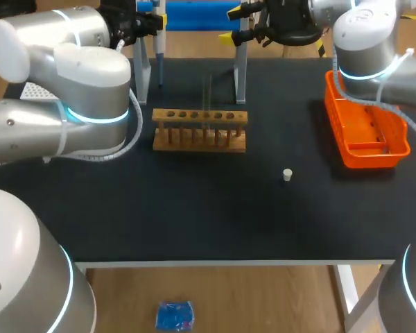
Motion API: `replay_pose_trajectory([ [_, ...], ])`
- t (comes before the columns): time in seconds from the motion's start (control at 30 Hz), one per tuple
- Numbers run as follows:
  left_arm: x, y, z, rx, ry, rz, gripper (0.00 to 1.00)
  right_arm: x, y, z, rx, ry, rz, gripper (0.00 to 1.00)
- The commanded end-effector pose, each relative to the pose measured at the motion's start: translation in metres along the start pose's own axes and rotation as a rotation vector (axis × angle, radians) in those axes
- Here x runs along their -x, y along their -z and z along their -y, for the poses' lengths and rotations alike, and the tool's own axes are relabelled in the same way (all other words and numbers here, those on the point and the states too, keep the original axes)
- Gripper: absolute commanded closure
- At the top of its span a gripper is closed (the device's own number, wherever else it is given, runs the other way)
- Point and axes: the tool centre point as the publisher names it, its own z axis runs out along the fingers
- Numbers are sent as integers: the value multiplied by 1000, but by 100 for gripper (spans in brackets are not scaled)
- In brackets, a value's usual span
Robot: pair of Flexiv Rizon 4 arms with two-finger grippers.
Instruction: Invert the test tube, pick up the pipette, mount the tip to pipette, aspirate from beaker and dispense into the tube, eject the tip, return the pipette, and cap with the stopper.
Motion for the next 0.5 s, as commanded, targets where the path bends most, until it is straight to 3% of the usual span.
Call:
replay_pose_trajectory([
  [0.03,8,-14,8,25,5,23,100,0,1,0,-3,0,-2,0],
  [0.5,32,-31,-6,86,37,133,100,0,1,0,-3,0,-2,0],
])
